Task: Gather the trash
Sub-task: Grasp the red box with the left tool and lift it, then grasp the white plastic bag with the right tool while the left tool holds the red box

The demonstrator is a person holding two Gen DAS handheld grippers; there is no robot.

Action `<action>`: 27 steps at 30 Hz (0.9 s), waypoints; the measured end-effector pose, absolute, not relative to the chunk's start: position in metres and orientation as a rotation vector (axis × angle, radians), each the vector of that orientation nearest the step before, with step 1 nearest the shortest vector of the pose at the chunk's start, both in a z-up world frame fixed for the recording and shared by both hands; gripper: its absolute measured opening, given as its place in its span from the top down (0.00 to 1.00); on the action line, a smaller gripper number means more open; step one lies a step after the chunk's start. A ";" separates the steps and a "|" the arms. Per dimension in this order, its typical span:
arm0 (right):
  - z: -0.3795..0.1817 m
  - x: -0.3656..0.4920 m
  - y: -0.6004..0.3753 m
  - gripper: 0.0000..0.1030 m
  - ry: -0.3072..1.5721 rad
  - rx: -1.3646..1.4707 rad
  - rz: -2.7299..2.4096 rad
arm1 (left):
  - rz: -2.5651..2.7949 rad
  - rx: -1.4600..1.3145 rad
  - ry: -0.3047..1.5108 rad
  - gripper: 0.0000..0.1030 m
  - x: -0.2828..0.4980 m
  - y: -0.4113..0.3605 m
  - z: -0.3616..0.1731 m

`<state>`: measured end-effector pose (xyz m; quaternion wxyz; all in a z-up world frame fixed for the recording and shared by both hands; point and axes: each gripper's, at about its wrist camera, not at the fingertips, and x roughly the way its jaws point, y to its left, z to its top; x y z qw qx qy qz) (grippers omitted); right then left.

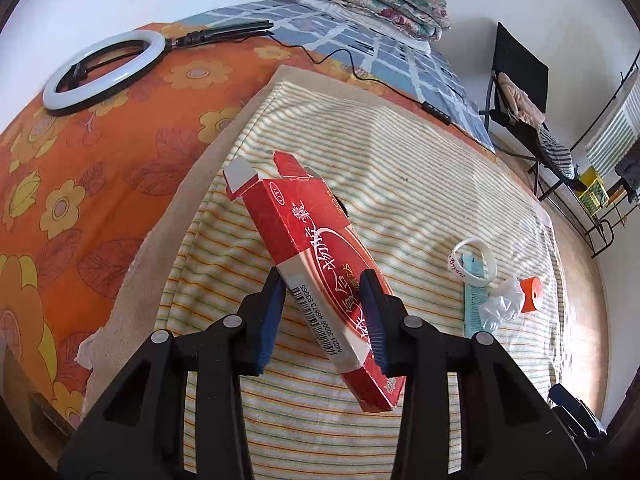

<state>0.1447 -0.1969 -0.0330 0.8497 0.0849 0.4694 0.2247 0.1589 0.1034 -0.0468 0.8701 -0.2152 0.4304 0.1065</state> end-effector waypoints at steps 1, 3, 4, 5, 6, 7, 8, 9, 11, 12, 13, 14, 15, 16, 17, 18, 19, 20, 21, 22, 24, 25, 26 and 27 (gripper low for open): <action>-0.033 0.145 -0.197 0.11 0.989 0.179 0.472 | 0.210 -0.435 0.900 0.64 0.162 0.098 -0.045; -0.033 0.148 -0.196 0.11 0.988 0.177 0.470 | 0.182 -0.425 0.921 0.64 0.169 0.090 -0.046; -0.033 0.149 -0.196 0.11 0.985 0.174 0.466 | 0.169 -0.434 0.932 0.64 0.173 0.087 -0.049; -0.033 0.151 -0.196 0.11 0.981 0.171 0.464 | 0.156 -0.447 0.944 0.64 0.177 0.084 -0.051; -0.032 0.153 -0.195 0.11 0.978 0.170 0.463 | 0.148 -0.456 0.954 0.64 0.181 0.080 -0.054; -0.031 0.156 -0.195 0.11 0.974 0.171 0.462 | 0.145 -0.461 0.958 0.64 0.183 0.078 -0.056; -0.030 0.159 -0.194 0.11 0.970 0.173 0.460 | 0.145 -0.461 0.959 0.64 0.186 0.075 -0.057; -0.028 0.162 -0.192 0.11 0.966 0.179 0.461 | 0.146 -0.461 0.958 0.65 0.189 0.073 -0.057; -0.025 0.169 -0.189 0.11 0.959 0.195 0.473 | 0.142 -0.470 0.957 0.77 0.192 0.070 -0.058; -0.025 0.174 -0.186 0.11 0.958 0.203 0.477 | 0.132 -0.481 0.955 0.81 0.194 0.069 -0.058; -0.025 0.178 -0.184 0.11 0.960 0.213 0.478 | 0.129 -0.484 0.953 0.83 0.194 0.068 -0.057; -0.026 0.183 -0.183 0.11 0.964 0.225 0.476 | 0.127 -0.482 0.949 0.84 0.195 0.067 -0.056; -0.028 0.189 -0.181 0.11 0.972 0.241 0.470 | 0.126 -0.475 0.947 0.84 0.195 0.066 -0.055; -0.030 0.195 -0.181 0.11 0.980 0.258 0.461 | 0.122 -0.470 0.945 0.84 0.195 0.065 -0.055; -0.033 0.200 -0.181 0.11 0.988 0.275 0.452 | 0.118 -0.464 0.944 0.84 0.194 0.064 -0.054; -0.037 0.205 -0.181 0.11 0.997 0.296 0.442 | 0.115 -0.456 0.944 0.84 0.193 0.064 -0.054; -0.041 0.211 -0.181 0.11 1.008 0.315 0.434 | 0.113 -0.450 0.943 0.84 0.192 0.063 -0.054; -0.046 0.217 -0.182 0.11 1.020 0.332 0.423 | 0.111 -0.445 0.942 0.84 0.191 0.063 -0.053; -0.050 0.222 -0.183 0.12 1.027 0.347 0.409 | 0.110 -0.442 0.940 0.85 0.190 0.064 -0.053; -0.053 0.227 -0.183 0.13 1.032 0.359 0.399 | 0.109 -0.443 0.938 0.85 0.188 0.065 -0.052; -0.060 0.237 -0.184 0.16 1.046 0.375 0.391 | 0.107 -0.452 0.934 0.85 0.186 0.068 -0.050; -0.063 0.241 -0.182 0.19 1.052 0.377 0.387 | 0.106 -0.455 0.930 0.85 0.185 0.069 -0.048; -0.065 0.244 -0.181 0.20 1.057 0.376 0.384 | 0.105 -0.452 0.928 0.85 0.185 0.069 -0.047; -0.068 0.248 -0.180 0.21 1.062 0.377 0.380 | 0.104 -0.447 0.925 0.85 0.183 0.069 -0.046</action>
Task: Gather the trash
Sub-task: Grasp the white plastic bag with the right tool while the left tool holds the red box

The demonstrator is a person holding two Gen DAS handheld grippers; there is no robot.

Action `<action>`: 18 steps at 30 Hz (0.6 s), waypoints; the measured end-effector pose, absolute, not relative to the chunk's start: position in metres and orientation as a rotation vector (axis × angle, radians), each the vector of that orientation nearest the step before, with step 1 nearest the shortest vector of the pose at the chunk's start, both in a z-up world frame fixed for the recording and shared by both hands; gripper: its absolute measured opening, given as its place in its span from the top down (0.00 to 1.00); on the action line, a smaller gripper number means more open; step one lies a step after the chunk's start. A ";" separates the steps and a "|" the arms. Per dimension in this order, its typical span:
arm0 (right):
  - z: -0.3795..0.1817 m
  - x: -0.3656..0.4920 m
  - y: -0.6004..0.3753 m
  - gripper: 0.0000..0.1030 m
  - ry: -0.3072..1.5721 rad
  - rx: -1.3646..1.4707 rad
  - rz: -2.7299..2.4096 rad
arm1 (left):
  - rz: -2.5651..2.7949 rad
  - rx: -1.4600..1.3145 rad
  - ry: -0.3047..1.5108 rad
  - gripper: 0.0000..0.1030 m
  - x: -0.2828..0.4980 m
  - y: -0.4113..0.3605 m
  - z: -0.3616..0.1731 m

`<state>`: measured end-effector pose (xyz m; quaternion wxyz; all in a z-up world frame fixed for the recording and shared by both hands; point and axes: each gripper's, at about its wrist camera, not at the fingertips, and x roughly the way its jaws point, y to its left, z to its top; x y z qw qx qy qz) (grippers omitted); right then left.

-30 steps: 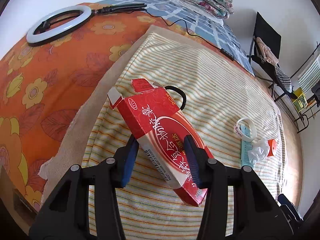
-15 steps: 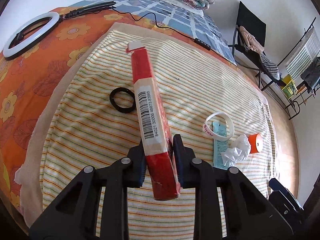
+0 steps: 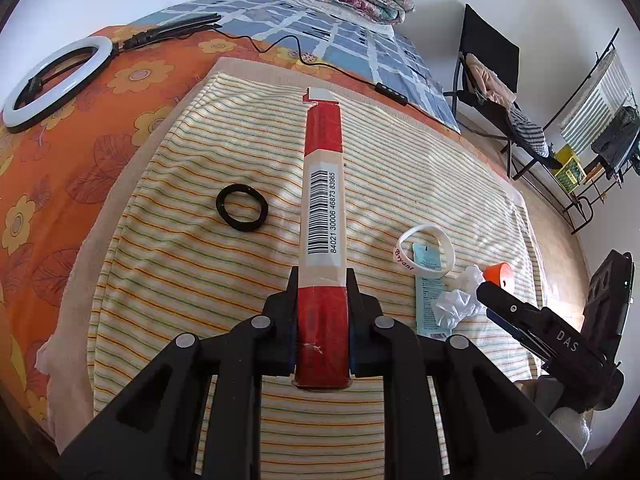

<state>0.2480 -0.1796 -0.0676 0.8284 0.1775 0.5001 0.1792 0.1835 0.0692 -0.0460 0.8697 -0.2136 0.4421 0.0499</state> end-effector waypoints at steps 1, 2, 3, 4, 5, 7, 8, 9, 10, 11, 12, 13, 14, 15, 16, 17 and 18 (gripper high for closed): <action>-0.069 0.251 -0.179 0.24 1.064 0.379 0.380 | 0.104 -0.441 0.924 0.85 0.182 0.069 -0.045; -0.071 0.253 -0.178 0.25 1.068 0.385 0.381 | 0.102 -0.437 0.924 0.85 0.181 0.068 -0.045; -0.073 0.254 -0.176 0.28 1.073 0.392 0.387 | 0.097 -0.436 0.925 0.85 0.180 0.068 -0.044; -0.075 0.256 -0.175 0.34 1.078 0.394 0.397 | 0.094 -0.436 0.926 0.85 0.179 0.068 -0.044; -0.076 0.257 -0.172 0.38 1.084 0.389 0.408 | 0.092 -0.435 0.926 0.85 0.177 0.067 -0.043; -0.078 0.258 -0.167 0.63 1.090 0.371 0.429 | 0.090 -0.429 0.924 0.85 0.175 0.066 -0.041; -0.078 0.258 -0.165 0.66 1.089 0.363 0.433 | 0.087 -0.428 0.922 0.85 0.173 0.066 -0.039; -0.077 0.257 -0.165 0.67 1.080 0.355 0.431 | 0.084 -0.426 0.921 0.85 0.172 0.065 -0.038; -0.075 0.255 -0.165 0.68 1.067 0.352 0.432 | 0.080 -0.425 0.919 0.85 0.170 0.065 -0.036; -0.072 0.253 -0.165 0.69 1.057 0.345 0.433 | 0.077 -0.423 0.917 0.85 0.168 0.064 -0.035; -0.068 0.251 -0.166 0.70 1.047 0.338 0.430 | 0.073 -0.421 0.915 0.85 0.165 0.064 -0.033; -0.065 0.249 -0.167 0.70 1.036 0.333 0.431 | 0.067 -0.419 0.913 0.85 0.163 0.063 -0.031; -0.060 0.247 -0.168 0.70 1.024 0.329 0.433 | 0.061 -0.417 0.912 0.85 0.160 0.062 -0.029; -0.056 0.245 -0.170 0.70 1.013 0.326 0.434 | 0.055 -0.414 0.910 0.85 0.157 0.061 -0.027; -0.052 0.242 -0.171 0.70 1.004 0.325 0.439 | 0.050 -0.410 0.908 0.85 0.153 0.059 -0.025; -0.048 0.238 -0.172 0.70 0.996 0.322 0.445 | 0.045 -0.406 0.905 0.85 0.149 0.058 -0.023; -0.043 0.235 -0.173 0.70 0.987 0.313 0.449 | 0.039 -0.403 0.904 0.85 0.145 0.057 -0.020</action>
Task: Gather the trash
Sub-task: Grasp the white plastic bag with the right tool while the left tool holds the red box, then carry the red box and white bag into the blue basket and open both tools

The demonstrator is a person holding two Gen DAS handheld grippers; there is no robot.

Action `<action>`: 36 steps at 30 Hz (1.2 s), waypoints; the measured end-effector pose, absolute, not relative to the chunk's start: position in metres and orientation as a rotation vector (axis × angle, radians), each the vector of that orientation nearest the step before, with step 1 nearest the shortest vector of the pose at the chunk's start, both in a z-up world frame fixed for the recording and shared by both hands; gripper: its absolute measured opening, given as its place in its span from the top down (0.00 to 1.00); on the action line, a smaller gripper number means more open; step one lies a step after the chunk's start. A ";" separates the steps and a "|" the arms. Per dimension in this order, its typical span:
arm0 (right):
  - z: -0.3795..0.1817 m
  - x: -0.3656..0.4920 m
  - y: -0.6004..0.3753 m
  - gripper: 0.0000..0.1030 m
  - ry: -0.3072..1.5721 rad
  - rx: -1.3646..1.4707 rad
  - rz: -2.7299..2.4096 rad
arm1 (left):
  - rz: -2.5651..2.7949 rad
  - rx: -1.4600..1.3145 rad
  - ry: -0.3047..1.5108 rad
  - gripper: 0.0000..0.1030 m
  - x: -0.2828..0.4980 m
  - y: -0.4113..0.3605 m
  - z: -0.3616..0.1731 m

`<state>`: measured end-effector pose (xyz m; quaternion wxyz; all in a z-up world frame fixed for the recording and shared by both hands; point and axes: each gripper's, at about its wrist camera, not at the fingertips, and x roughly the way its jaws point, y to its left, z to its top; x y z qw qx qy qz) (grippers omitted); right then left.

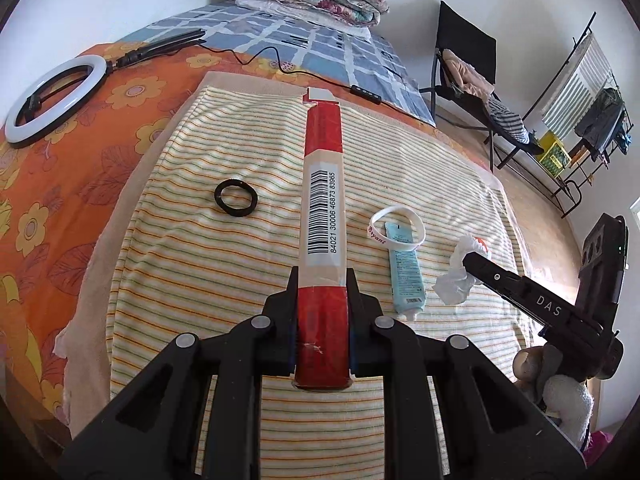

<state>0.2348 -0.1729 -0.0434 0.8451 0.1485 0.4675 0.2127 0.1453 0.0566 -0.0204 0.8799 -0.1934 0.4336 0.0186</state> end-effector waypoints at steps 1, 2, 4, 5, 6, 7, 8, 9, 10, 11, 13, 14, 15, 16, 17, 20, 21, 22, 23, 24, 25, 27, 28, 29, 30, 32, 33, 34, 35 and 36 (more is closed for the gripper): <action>-0.039 0.230 -0.173 0.70 0.977 0.302 0.452 | 0.031 -0.401 0.902 0.85 0.142 0.055 -0.018; -0.035 0.226 -0.173 0.70 0.967 0.287 0.457 | 0.025 -0.397 0.901 0.85 0.138 0.054 -0.015; -0.026 0.216 -0.172 0.70 0.947 0.256 0.465 | 0.014 -0.387 0.894 0.85 0.130 0.051 -0.010; -0.022 0.211 -0.172 0.70 0.940 0.245 0.472 | 0.009 -0.380 0.890 0.85 0.125 0.049 -0.007; -0.019 0.207 -0.172 0.70 0.933 0.234 0.479 | 0.003 -0.374 0.886 0.85 0.120 0.046 -0.004; -0.015 0.201 -0.171 0.70 0.927 0.221 0.486 | -0.004 -0.368 0.883 0.85 0.115 0.044 -0.001; -0.011 0.196 -0.171 0.70 0.921 0.208 0.491 | -0.011 -0.362 0.879 0.85 0.110 0.042 0.001; -0.008 0.190 -0.170 0.70 0.914 0.194 0.498 | -0.017 -0.353 0.876 0.85 0.105 0.039 0.004; -0.005 0.183 -0.170 0.70 0.906 0.178 0.504 | -0.020 -0.341 0.871 0.85 0.101 0.037 0.007; -0.001 0.176 -0.169 0.70 0.898 0.161 0.510 | -0.023 -0.327 0.865 0.85 0.096 0.034 0.009; 0.004 0.163 -0.168 0.70 0.882 0.134 0.525 | -0.033 -0.299 0.860 0.85 0.086 0.028 0.012; 0.007 0.156 -0.167 0.70 0.876 0.125 0.532 | -0.040 -0.287 0.861 0.85 0.081 0.025 0.013; 0.008 0.150 -0.167 0.70 0.873 0.119 0.540 | -0.046 -0.280 0.863 0.85 0.075 0.022 0.013; 0.009 0.143 -0.167 0.70 0.872 0.113 0.549 | -0.054 -0.276 0.867 0.85 0.069 0.020 0.013; 0.010 0.135 -0.167 0.70 0.872 0.105 0.556 | -0.061 -0.271 0.870 0.85 0.064 0.018 0.013; 0.010 0.115 -0.167 0.70 0.875 0.080 0.573 | -0.073 -0.251 0.877 0.85 0.046 0.014 0.012; 0.010 0.108 -0.167 0.70 0.877 0.071 0.578 | -0.077 -0.247 0.880 0.85 0.040 0.012 0.011; 0.010 0.103 -0.167 0.70 0.878 0.061 0.582 | -0.080 -0.242 0.884 0.85 0.034 0.011 0.011; 0.010 0.096 -0.167 0.70 0.877 0.049 0.585 | -0.082 -0.238 0.886 0.85 0.026 0.010 0.010; 0.010 0.091 -0.167 0.70 0.876 0.039 0.588 | -0.084 -0.235 0.888 0.85 0.020 0.008 0.008; 0.009 0.084 -0.169 0.70 0.875 0.029 0.591 | -0.087 -0.233 0.890 0.85 0.013 0.007 0.007; 0.009 0.072 -0.171 0.70 0.874 0.013 0.594 | -0.093 -0.232 0.897 0.85 0.000 0.005 0.005; 0.009 0.066 -0.172 0.70 0.875 0.007 0.595 | -0.097 -0.232 0.901 0.85 -0.006 0.003 0.003; 0.009 0.061 -0.172 0.70 0.876 0.001 0.597 | -0.101 -0.231 0.905 0.85 -0.012 0.002 0.002; 0.008 0.055 -0.173 0.70 0.878 -0.006 0.598 | -0.105 -0.231 0.909 0.85 -0.018 0.000 0.001; 0.008 0.043 -0.175 0.70 0.881 -0.020 0.598 | -0.112 -0.230 0.914 0.85 -0.029 -0.003 -0.002; 0.008 0.037 -0.176 0.70 0.882 -0.025 0.600 | -0.116 -0.230 0.917 0.85 -0.036 -0.005 -0.003; 0.008 0.030 -0.177 0.70 0.884 -0.032 0.601 | -0.119 -0.231 0.922 0.85 -0.042 -0.007 -0.005; 0.008 0.024 -0.178 0.70 0.887 -0.037 0.602 | -0.122 -0.231 0.929 0.85 -0.047 -0.009 -0.007; 0.007 0.018 -0.179 0.70 0.890 -0.039 0.605 | -0.127 -0.232 0.937 0.85 -0.053 -0.011 -0.009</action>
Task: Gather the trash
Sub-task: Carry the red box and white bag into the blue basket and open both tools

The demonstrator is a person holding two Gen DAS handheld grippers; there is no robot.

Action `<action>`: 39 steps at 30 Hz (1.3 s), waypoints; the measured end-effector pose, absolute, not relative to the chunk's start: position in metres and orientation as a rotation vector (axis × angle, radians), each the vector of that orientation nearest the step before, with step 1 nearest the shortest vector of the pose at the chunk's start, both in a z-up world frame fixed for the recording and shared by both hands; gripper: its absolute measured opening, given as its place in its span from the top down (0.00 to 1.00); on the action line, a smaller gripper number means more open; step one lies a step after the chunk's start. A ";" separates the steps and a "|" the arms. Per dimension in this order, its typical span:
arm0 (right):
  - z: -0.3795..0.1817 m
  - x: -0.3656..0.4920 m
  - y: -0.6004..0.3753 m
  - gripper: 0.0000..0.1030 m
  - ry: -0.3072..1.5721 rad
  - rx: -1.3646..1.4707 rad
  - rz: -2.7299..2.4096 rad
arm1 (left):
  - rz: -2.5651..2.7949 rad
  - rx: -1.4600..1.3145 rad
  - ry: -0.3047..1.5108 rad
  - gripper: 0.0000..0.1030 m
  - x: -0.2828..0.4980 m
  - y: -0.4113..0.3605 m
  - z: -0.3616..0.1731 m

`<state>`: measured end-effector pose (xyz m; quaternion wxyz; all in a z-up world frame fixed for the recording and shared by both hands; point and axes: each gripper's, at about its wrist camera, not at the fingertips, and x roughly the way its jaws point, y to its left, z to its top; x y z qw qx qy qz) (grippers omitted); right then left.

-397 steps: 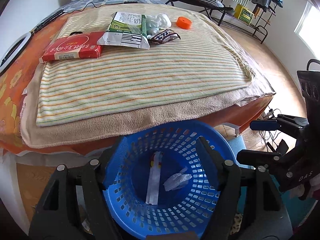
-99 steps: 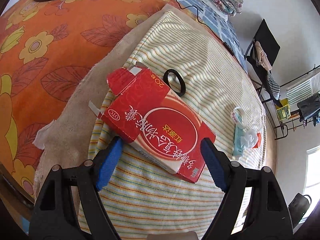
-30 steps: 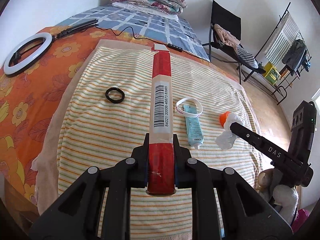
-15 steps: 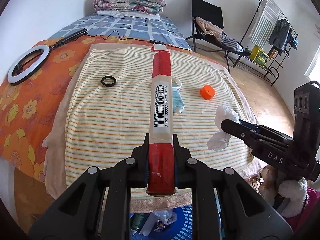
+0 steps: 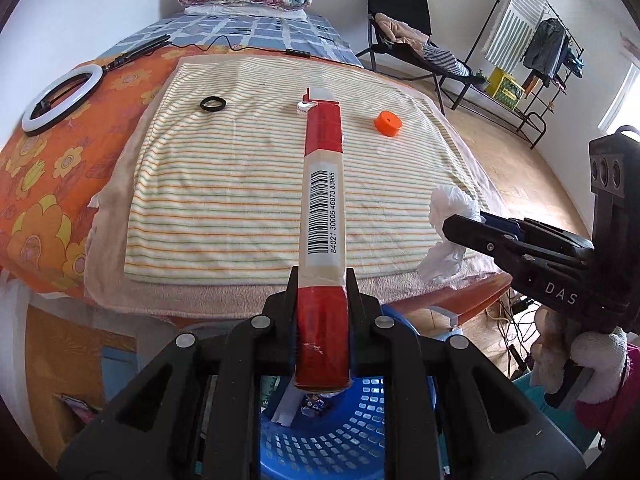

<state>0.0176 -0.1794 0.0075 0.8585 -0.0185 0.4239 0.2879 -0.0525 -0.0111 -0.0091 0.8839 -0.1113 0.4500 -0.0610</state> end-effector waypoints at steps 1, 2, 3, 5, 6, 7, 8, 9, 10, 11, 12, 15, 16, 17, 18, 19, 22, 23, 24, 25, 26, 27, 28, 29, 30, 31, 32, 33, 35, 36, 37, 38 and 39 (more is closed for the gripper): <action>0.007 0.012 -0.181 0.70 0.893 -0.038 0.608 | -0.131 -0.231 0.943 0.85 -0.058 -0.013 -0.011; 0.006 0.006 -0.182 0.70 0.896 -0.039 0.611 | -0.135 -0.229 0.950 0.85 -0.064 -0.015 -0.013; 0.006 0.001 -0.183 0.70 0.898 -0.042 0.612 | -0.138 -0.229 0.955 0.85 -0.069 -0.017 -0.015; 0.004 -0.012 -0.186 0.70 0.900 -0.049 0.616 | -0.142 -0.230 0.965 0.85 -0.080 -0.021 -0.019; 0.002 -0.017 -0.187 0.70 0.901 -0.055 0.618 | -0.144 -0.231 0.970 0.85 -0.084 -0.023 -0.021; 0.001 -0.022 -0.187 0.70 0.903 -0.061 0.621 | -0.146 -0.233 0.975 0.85 -0.089 -0.024 -0.023; -0.001 -0.026 -0.187 0.70 0.905 -0.066 0.624 | -0.147 -0.234 0.981 0.85 -0.093 -0.026 -0.026; -0.003 -0.031 -0.186 0.70 0.909 -0.070 0.627 | -0.147 -0.235 0.986 0.85 -0.097 -0.027 -0.028; -0.005 -0.035 -0.186 0.70 0.913 -0.073 0.631 | -0.147 -0.238 0.993 0.85 -0.101 -0.028 -0.031; -0.008 -0.038 -0.186 0.70 0.918 -0.076 0.634 | -0.147 -0.240 1.001 0.85 -0.105 -0.029 -0.035; -0.011 -0.042 -0.185 0.70 0.924 -0.078 0.638 | -0.146 -0.243 1.010 0.85 -0.108 -0.029 -0.038; -0.021 -0.050 -0.182 0.70 0.943 -0.087 0.646 | -0.143 -0.254 1.034 0.85 -0.116 -0.030 -0.047; -0.025 -0.054 -0.182 0.70 0.949 -0.089 0.649 | -0.142 -0.259 1.042 0.85 -0.119 -0.030 -0.050; -0.029 -0.057 -0.181 0.70 0.957 -0.091 0.651 | -0.140 -0.263 1.049 0.85 -0.122 -0.030 -0.054; -0.032 -0.059 -0.180 0.70 0.965 -0.093 0.654 | -0.138 -0.269 1.056 0.85 -0.125 -0.029 -0.056; -0.036 -0.061 -0.180 0.70 0.973 -0.095 0.656 | -0.138 -0.275 1.062 0.85 -0.126 -0.029 -0.059; -0.046 -0.066 -0.178 0.70 0.990 -0.108 0.657 | -0.138 -0.283 1.086 0.85 -0.131 -0.028 -0.068; -0.049 -0.068 -0.177 0.70 0.995 -0.113 0.656 | -0.137 -0.285 1.094 0.85 -0.132 -0.028 -0.071; -0.052 -0.069 -0.176 0.70 0.999 -0.118 0.657 | -0.135 -0.285 1.102 0.85 -0.132 -0.028 -0.074; -0.054 -0.070 -0.176 0.69 1.004 -0.120 0.658 | -0.133 -0.284 1.109 0.85 -0.133 -0.028 -0.077; -0.056 -0.071 -0.176 0.69 1.008 -0.122 0.658 | -0.132 -0.284 1.115 0.85 -0.132 -0.028 -0.079; -0.058 -0.072 -0.175 0.68 1.011 -0.124 0.658 | -0.130 -0.285 1.121 0.85 -0.133 -0.027 -0.082; -0.060 -0.072 -0.175 0.68 1.014 -0.126 0.658 | -0.129 -0.284 1.127 0.85 -0.132 -0.027 -0.084; -0.061 -0.073 -0.175 0.67 1.017 -0.128 0.658 | -0.128 -0.284 1.132 0.85 -0.132 -0.027 -0.086; -0.062 -0.073 -0.175 0.67 1.019 -0.130 0.658 | -0.128 -0.284 1.138 0.85 -0.132 -0.027 -0.088; -0.064 -0.074 -0.175 0.67 1.022 -0.132 0.658 | -0.128 -0.282 1.143 0.85 -0.131 -0.027 -0.090; -0.065 -0.073 -0.175 0.67 1.027 -0.134 0.658 | -0.126 -0.279 1.146 0.85 -0.131 -0.027 -0.092; -0.067 -0.073 -0.175 0.66 1.031 -0.137 0.658 | -0.124 -0.277 1.149 0.85 -0.131 -0.027 -0.094; -0.071 -0.074 -0.174 0.66 1.043 -0.140 0.658 | -0.119 -0.275 1.156 0.85 -0.130 -0.027 -0.097; -0.073 -0.074 -0.174 0.66 1.050 -0.141 0.658 | -0.117 -0.276 1.159 0.85 -0.129 -0.026 -0.098; -0.075 -0.074 -0.173 0.66 1.057 -0.141 0.659 | -0.115 -0.275 1.162 0.85 -0.129 -0.026 -0.100; -0.077 -0.073 -0.173 0.66 1.063 -0.140 0.659 | -0.113 -0.274 1.165 0.85 -0.129 -0.026 -0.101; -0.078 -0.074 -0.173 0.66 1.068 -0.140 0.660 | -0.112 -0.274 1.168 0.85 -0.128 -0.025 -0.102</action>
